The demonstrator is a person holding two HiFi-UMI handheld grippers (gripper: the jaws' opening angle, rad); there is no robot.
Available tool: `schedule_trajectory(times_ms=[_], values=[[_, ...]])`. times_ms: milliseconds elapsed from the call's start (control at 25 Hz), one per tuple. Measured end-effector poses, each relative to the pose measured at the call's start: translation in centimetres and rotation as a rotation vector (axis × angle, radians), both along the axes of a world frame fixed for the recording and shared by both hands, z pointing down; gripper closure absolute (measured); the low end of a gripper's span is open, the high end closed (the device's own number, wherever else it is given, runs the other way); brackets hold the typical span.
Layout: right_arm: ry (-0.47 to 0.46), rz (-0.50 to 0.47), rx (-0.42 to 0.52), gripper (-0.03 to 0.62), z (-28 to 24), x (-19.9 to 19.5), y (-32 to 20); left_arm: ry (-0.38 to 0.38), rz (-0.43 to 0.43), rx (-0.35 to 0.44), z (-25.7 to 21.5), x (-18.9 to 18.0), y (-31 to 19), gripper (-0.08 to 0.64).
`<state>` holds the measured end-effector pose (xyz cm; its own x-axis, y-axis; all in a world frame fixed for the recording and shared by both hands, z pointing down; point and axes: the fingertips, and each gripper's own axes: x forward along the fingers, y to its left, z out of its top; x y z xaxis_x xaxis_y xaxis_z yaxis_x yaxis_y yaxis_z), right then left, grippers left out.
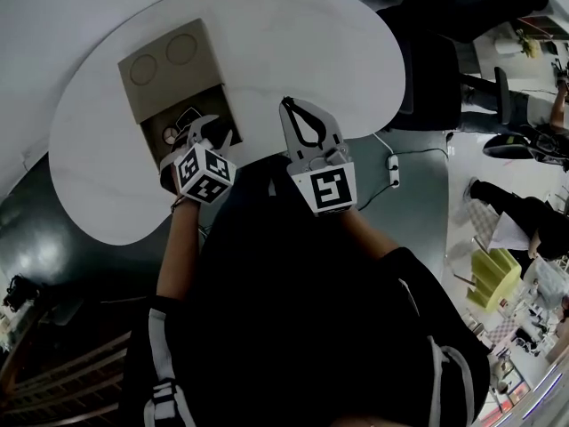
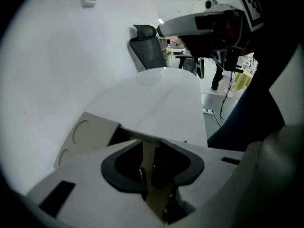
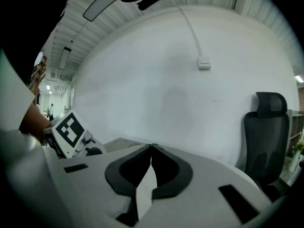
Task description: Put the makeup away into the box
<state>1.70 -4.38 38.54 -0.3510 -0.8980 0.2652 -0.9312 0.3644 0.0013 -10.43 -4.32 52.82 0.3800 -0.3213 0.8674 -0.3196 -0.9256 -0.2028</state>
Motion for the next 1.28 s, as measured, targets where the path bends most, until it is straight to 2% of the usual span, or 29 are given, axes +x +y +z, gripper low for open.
schedule_trajectory(times_ms=[80,200,400,520,680,840,1040,1280], values=[[-0.009,-0.003,0.003,0.569,-0.9,0.0,0.0,0.074,-0.051,0.070,-2.6,0.4,-0.8,0.499],[-0.025,-0.008,0.042,0.569,-3.2,0.1,-0.6,0.214,-0.116,0.154,-7.3,1.3,-2.0,0.548],[-0.053,0.004,0.147,0.569,-8.8,0.8,-1.5,0.418,-0.181,0.294,-15.7,2.8,-3.7,0.552],[-0.065,0.042,0.250,0.569,-12.7,2.0,-1.9,0.565,-0.246,0.374,-21.1,3.4,-4.5,0.552],[-0.054,0.100,0.312,0.569,-16.0,3.5,-2.0,0.749,-0.338,0.456,-26.2,3.4,-4.9,0.552],[-0.033,0.120,0.353,0.569,-16.6,4.3,-1.7,0.821,-0.390,0.519,-28.0,3.3,-4.9,0.552],[-0.020,0.130,0.365,0.569,-16.9,4.9,-0.8,0.896,-0.410,0.540,-29.1,3.8,-4.2,0.552],[-0.037,0.133,0.371,0.569,-16.2,5.3,-0.8,0.907,-0.415,0.542,-28.5,3.9,-4.3,0.552]])
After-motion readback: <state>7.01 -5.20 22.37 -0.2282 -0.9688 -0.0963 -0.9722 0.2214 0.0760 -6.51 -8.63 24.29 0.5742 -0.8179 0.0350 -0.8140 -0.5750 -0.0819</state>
